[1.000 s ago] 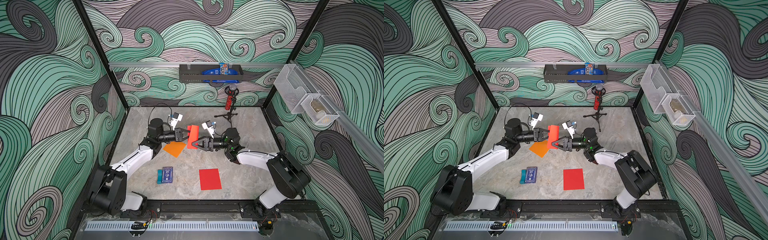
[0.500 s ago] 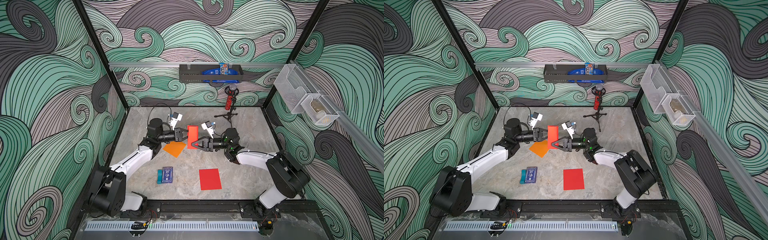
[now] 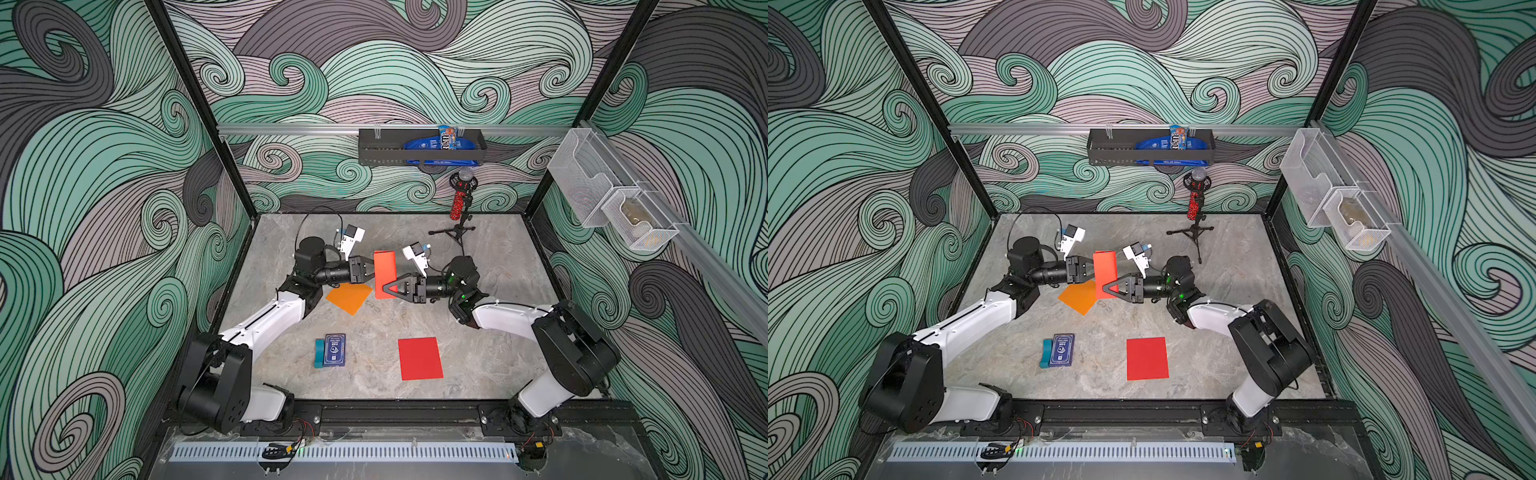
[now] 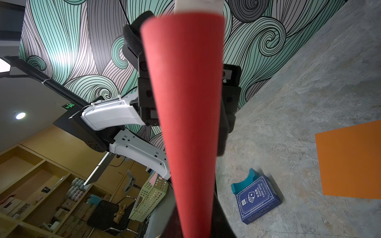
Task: Fold the square paper along the opposite sides
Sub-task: Fold the paper.
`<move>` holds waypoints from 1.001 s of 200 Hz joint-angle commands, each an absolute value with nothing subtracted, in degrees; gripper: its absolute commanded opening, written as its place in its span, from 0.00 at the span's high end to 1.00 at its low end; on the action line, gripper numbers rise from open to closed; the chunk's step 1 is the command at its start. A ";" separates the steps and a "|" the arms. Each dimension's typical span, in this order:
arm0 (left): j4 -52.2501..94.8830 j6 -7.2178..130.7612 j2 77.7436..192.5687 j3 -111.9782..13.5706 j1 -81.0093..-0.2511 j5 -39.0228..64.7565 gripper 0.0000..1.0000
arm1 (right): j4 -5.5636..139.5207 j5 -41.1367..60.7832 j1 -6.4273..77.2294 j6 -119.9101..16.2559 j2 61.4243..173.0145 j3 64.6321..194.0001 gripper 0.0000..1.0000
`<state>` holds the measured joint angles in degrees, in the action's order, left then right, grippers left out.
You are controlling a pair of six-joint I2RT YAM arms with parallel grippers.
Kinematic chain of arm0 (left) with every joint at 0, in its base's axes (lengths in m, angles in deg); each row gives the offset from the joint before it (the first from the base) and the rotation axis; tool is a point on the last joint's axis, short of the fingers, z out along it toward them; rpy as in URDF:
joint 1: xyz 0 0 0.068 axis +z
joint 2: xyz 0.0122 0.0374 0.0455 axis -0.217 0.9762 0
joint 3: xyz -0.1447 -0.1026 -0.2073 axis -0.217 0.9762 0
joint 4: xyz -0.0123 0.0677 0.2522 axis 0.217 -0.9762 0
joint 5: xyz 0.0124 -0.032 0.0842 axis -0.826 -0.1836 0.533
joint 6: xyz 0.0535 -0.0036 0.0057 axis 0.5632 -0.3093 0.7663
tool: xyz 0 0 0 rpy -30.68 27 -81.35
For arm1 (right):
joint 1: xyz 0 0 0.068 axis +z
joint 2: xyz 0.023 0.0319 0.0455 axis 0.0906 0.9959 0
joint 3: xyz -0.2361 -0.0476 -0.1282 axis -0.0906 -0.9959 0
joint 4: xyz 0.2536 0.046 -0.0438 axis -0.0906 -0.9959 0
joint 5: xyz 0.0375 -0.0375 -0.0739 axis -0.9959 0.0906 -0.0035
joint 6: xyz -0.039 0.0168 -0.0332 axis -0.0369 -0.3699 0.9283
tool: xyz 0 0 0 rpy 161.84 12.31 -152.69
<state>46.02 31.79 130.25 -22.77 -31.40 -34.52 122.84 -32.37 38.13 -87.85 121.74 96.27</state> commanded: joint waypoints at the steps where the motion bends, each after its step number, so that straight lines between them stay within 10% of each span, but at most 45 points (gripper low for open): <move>1: 46.91 32.23 128.85 -22.64 -31.05 -35.20 1.00 | 123.77 -32.70 38.51 -88.15 121.96 97.56 0.83; 182: 43.40 34.99 127.69 -22.93 -30.95 -33.36 1.00 | 123.19 -32.57 38.78 -88.11 121.45 97.65 0.98; 200: 38.37 37.37 126.94 -25.09 -29.76 -31.35 0.78 | 121.91 -32.74 38.66 -87.41 121.00 97.72 0.98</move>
<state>44.01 33.50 129.02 -22.38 -31.27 -33.82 122.82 -32.35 38.37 -88.64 121.74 96.27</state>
